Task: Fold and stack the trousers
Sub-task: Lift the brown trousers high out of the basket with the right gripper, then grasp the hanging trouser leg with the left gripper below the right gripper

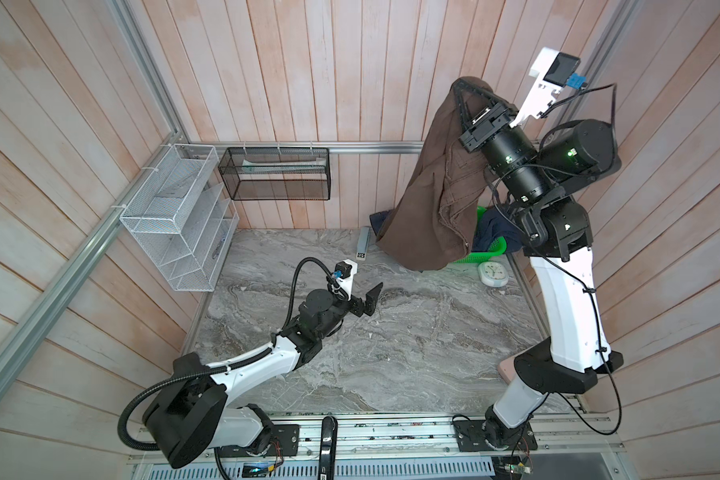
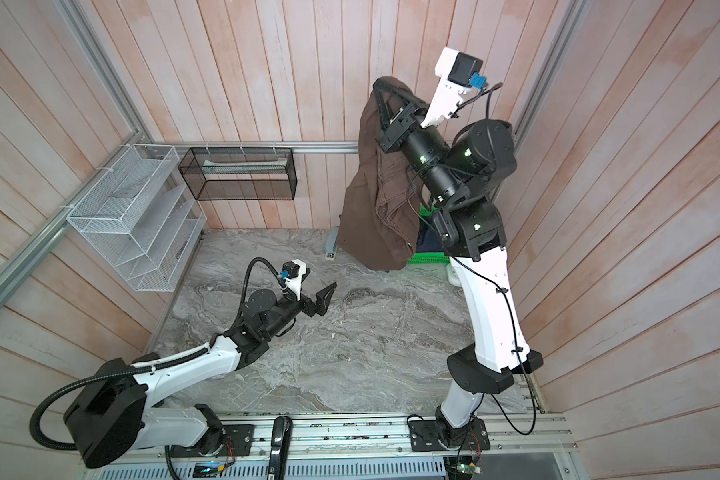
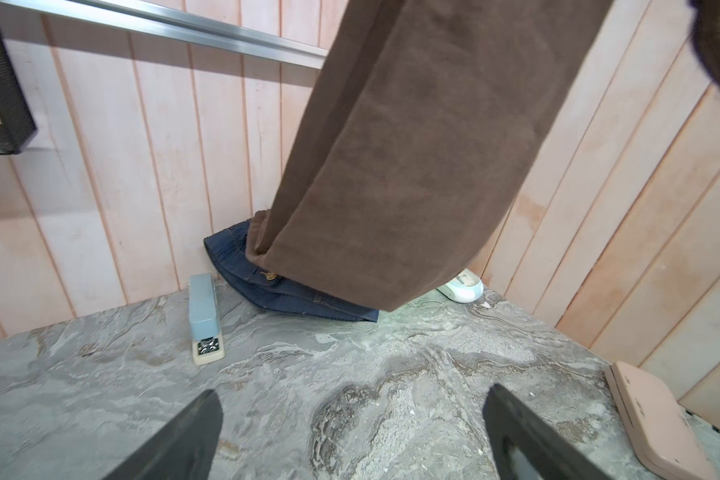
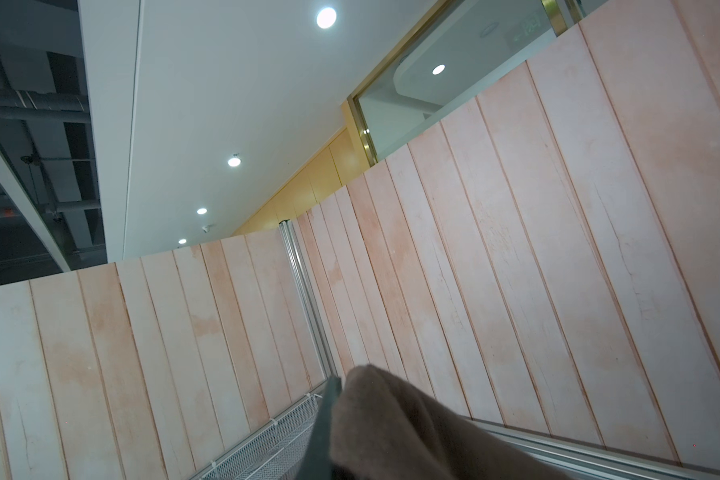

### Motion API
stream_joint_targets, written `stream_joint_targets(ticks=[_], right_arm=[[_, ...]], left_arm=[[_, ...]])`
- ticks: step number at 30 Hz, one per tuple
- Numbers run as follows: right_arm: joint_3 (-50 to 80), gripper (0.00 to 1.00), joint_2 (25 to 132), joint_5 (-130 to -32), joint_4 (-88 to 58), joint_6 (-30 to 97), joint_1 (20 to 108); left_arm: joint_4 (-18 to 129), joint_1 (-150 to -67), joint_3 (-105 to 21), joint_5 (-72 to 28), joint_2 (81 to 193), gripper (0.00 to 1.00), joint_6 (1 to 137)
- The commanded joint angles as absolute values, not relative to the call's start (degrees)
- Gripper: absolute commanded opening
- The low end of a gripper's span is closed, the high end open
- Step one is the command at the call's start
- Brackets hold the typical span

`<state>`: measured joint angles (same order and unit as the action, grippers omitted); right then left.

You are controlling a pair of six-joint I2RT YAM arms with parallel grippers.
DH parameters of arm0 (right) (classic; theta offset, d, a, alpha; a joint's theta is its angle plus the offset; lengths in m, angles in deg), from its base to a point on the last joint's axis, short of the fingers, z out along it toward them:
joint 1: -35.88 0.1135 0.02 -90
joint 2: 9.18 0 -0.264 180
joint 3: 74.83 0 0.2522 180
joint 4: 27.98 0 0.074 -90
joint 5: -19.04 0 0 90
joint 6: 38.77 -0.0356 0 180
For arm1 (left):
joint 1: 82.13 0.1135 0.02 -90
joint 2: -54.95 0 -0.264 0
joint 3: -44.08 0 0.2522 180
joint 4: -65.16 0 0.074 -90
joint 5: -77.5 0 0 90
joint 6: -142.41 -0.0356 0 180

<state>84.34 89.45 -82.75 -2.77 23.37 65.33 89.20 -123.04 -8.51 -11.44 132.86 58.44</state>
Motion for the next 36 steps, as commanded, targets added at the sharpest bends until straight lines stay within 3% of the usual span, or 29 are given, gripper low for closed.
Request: stream_joint_targets(ticks=[1,12,18,24,30,31,32,34,35,36], right_arm=[[85.5,0.0,87.0,-81.6,-2.9,26.7,66.1],[80.4,0.0,81.3,-78.8,0.4,29.4,66.4],[77.3,0.0,78.9,-78.1,1.2,30.5,66.4],[76.9,0.0,78.2,-77.2,2.7,31.3,66.3],[76.1,0.0,77.3,-75.9,3.3,32.4,66.3],[76.0,0.0,77.2,-75.5,3.5,32.7,66.3],[75.9,0.0,77.0,-75.1,3.8,33.0,66.2],[75.3,0.0,76.5,-73.9,3.8,33.9,66.2],[75.0,0.0,76.2,-73.3,3.7,34.3,66.3],[74.4,0.0,75.8,-72.7,3.5,34.8,66.2]], left_arm=[[97.3,-123.6,-12.0,-14.3,137.7,1.0,53.2],[104.4,-122.0,-24.2,-18.2,150.6,1.0,39.1],[106.4,-117.6,-28.2,-29.1,154.8,1.0,40.0],[96.5,-115.8,-38.4,-45.4,161.2,1.0,41.5],[90.8,-115.2,-43.8,-54.1,165.6,0.98,43.2],[89.1,-115.0,-44.3,-56.2,165.6,0.9,43.0],[87.6,-114.9,-44.8,-57.7,165.5,0.76,43.0],[83.9,-114.3,-45.7,-59.1,164.8,0.17,42.9],[82.3,-114.0,-45.8,-58.4,164.1,0.05,42.8],[80.5,-113.6,-45.8,-55.9,162.9,0.0,42.9]])
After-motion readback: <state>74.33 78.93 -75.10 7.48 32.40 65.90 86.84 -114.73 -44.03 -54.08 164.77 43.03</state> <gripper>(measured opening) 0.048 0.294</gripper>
